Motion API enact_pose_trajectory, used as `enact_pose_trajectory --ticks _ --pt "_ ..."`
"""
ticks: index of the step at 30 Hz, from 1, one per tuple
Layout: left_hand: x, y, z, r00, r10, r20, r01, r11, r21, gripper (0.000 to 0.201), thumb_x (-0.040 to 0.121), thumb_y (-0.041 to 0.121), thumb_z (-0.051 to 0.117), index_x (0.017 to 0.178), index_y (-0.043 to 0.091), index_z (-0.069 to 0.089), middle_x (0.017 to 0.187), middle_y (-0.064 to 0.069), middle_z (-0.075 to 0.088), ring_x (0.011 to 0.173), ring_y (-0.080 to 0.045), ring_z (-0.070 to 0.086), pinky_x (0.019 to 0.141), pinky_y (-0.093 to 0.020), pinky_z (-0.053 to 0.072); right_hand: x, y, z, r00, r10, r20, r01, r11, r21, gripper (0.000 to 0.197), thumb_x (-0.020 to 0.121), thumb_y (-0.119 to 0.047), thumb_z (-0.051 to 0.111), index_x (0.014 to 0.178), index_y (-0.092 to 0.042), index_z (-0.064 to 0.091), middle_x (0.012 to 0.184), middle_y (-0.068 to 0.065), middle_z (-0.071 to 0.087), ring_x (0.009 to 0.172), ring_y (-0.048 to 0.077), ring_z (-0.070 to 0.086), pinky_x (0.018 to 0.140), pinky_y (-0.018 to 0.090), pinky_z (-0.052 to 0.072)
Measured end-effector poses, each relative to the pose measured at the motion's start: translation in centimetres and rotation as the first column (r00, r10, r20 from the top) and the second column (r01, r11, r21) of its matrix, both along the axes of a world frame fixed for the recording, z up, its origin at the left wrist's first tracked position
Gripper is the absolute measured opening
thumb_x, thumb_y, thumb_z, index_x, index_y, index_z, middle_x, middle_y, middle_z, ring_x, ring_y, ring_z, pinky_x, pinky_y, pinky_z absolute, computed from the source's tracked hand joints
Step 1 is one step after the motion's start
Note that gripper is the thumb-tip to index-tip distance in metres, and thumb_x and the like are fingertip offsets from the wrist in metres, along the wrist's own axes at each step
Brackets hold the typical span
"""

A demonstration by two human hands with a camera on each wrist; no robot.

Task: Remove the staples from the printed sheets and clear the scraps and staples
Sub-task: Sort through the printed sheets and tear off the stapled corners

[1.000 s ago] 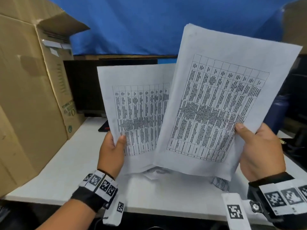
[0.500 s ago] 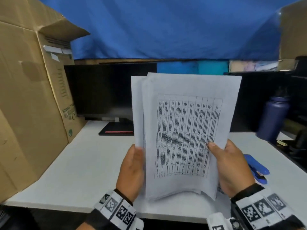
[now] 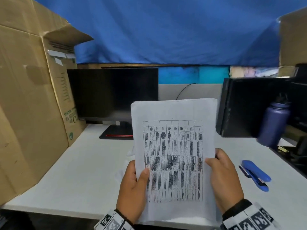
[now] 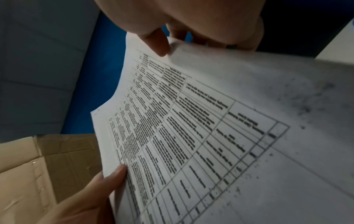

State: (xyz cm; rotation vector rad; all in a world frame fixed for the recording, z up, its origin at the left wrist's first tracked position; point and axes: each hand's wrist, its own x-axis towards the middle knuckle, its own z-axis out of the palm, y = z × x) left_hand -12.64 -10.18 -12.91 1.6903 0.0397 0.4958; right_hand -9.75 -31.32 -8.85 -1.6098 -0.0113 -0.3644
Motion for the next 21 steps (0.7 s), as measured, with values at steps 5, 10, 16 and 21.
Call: enact_pose_trajectory --ticks 5,10,16,21 --pt "0.0 -0.1 0.9 0.997 0.018 0.079 -0.016 0.999 -0.028 0.025 0.101 0.015 0.05 0.119 0.032 0.055 0.106 0.018 0.071 0.096 0.0 0.067 0.079 -0.018 0.054 -0.6 0.3 0.8 0.997 -0.003 0.082 0.0 0.999 0.036 0.02 0.095 -0.009 0.047 0.091 -0.021 0.062 0.089 -0.007 0.072 0.082 0.008 0.065 0.069 0.028 0.046" --pt "-0.2 0.6 0.8 0.997 -0.036 0.065 0.039 0.999 -0.039 0.029 0.098 0.007 0.053 0.114 0.031 0.058 0.105 0.013 0.072 0.096 -0.004 0.068 0.08 -0.021 0.05 -0.5 -0.1 1.1 0.989 0.015 0.147 -0.028 0.996 0.087 0.037 0.089 0.008 0.04 0.098 -0.019 0.062 0.092 -0.004 0.072 0.081 0.01 0.067 0.067 0.024 0.051" --pt "-0.9 1.4 -0.6 0.999 -0.049 0.005 0.049 0.996 -0.075 0.028 0.096 -0.003 0.052 0.108 0.02 0.063 0.105 0.001 0.074 0.099 -0.013 0.069 0.089 -0.034 0.05 -0.8 -0.5 2.1 0.982 0.031 0.186 -0.055 0.99 0.128 0.029 0.09 0.008 0.037 0.096 -0.011 0.058 0.087 0.002 0.071 0.068 0.005 0.064 0.06 0.025 0.05" --pt "-1.4 1.6 -0.4 0.998 -0.064 0.013 0.064 0.997 -0.035 0.025 0.095 -0.003 0.055 0.108 0.018 0.062 0.103 0.008 0.075 0.096 -0.006 0.07 0.082 -0.019 0.051 -1.3 -0.9 4.3 0.962 0.056 0.266 -0.079 0.994 0.074 0.038 0.093 0.007 0.041 0.116 -0.022 0.05 0.098 -0.004 0.074 0.082 0.008 0.071 0.062 0.022 0.055"
